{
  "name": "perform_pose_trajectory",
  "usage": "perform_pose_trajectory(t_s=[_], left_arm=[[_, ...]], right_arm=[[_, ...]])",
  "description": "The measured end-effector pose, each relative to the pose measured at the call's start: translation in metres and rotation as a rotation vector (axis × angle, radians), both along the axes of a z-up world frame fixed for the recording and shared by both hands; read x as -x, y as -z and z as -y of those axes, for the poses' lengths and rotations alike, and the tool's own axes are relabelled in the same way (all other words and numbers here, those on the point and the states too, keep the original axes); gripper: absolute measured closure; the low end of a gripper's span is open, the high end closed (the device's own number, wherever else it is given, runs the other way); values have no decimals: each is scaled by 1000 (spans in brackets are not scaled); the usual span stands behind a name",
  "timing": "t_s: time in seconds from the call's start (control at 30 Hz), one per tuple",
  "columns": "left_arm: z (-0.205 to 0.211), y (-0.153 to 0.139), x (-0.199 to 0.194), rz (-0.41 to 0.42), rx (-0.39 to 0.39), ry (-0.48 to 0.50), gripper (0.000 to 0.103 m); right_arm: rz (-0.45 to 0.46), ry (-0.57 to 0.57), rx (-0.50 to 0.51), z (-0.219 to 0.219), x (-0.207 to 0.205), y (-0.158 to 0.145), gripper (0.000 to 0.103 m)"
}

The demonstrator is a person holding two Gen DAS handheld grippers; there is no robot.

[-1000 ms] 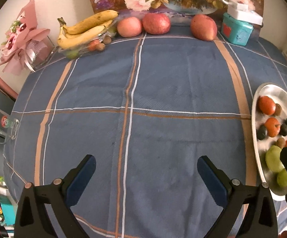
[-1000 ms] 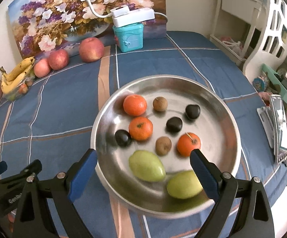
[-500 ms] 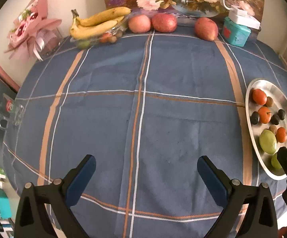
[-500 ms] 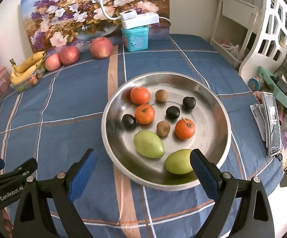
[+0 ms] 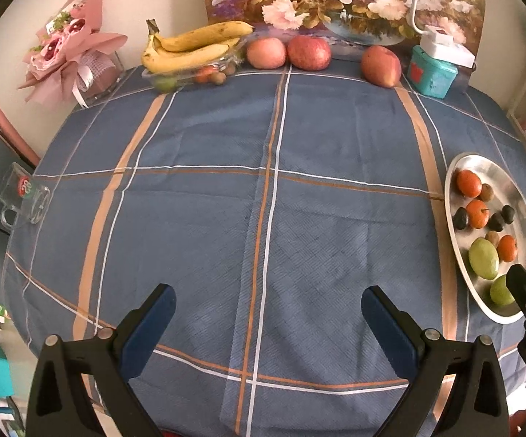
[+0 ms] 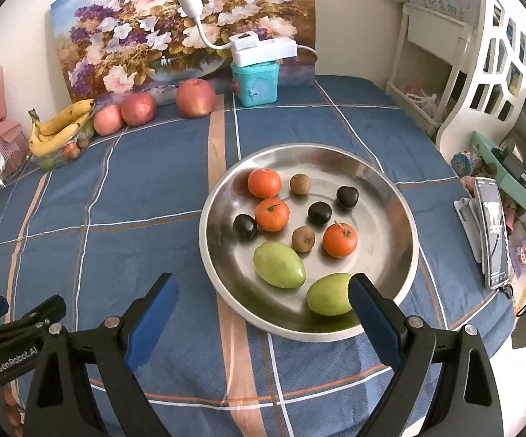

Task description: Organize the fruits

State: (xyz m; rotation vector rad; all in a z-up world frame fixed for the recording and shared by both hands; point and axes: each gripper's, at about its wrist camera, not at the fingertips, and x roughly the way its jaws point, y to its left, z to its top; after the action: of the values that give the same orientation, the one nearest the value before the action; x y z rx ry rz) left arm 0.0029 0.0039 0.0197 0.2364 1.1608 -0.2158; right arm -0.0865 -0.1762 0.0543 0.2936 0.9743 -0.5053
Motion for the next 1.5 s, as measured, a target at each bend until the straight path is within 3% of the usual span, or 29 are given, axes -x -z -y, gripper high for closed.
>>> perform_pose_trajectory(t_s=[1.5], left_arm=[[-1, 11, -5, -68, -2, 1, 0]], right_arm=[[-37, -38, -15, -5, -7, 7, 9]])
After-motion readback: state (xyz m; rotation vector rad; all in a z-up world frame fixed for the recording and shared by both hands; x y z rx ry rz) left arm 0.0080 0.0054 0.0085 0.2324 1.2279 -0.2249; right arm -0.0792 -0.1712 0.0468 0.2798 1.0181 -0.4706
